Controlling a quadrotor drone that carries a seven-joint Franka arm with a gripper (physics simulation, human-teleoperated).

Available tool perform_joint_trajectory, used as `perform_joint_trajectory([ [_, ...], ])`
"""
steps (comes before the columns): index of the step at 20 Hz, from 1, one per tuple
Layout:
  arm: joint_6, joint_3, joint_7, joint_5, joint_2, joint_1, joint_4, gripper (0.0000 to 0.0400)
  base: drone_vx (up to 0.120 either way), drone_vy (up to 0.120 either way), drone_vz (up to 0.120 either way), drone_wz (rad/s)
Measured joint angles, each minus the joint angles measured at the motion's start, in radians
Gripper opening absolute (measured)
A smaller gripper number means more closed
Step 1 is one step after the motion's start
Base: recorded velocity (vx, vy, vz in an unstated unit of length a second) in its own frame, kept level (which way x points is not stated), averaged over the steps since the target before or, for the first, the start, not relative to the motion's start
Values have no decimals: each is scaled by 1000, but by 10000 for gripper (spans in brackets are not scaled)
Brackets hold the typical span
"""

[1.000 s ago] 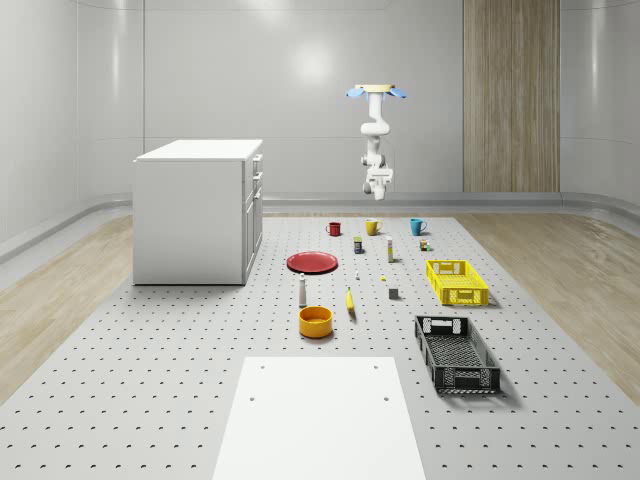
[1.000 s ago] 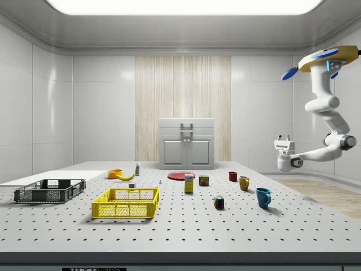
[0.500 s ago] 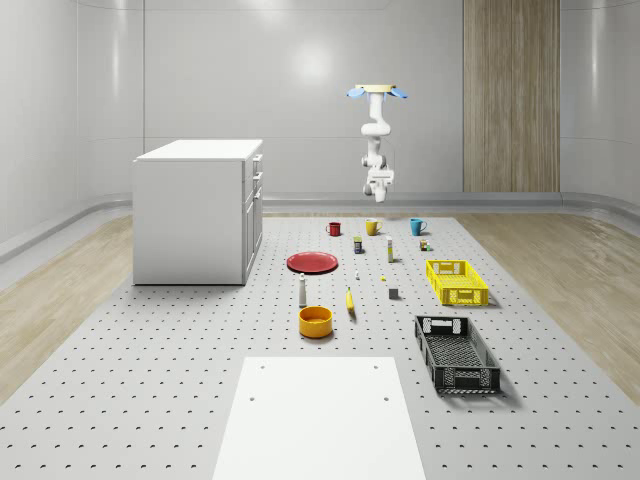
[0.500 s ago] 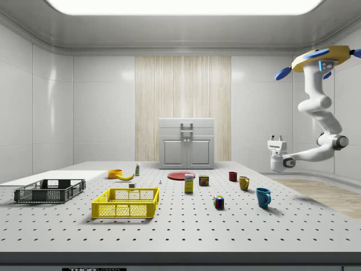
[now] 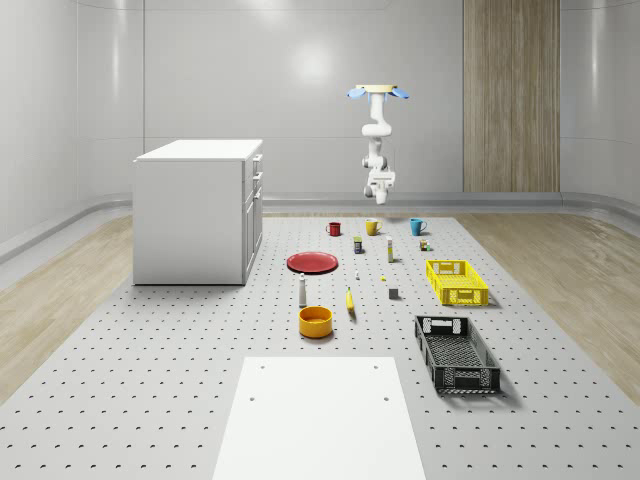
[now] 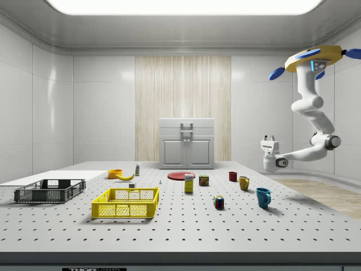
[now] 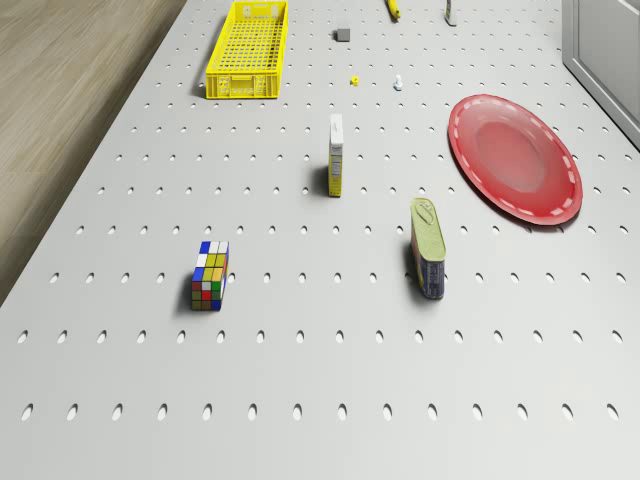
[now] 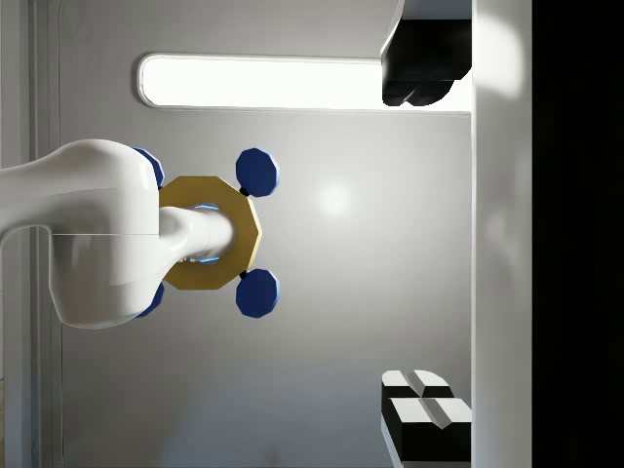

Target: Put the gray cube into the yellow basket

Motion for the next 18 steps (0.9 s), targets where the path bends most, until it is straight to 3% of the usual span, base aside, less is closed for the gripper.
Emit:
perform_joint_trajectory([
  [18,14,62,11,-86,-10,-19,-12,400,120,0,0,0],
])
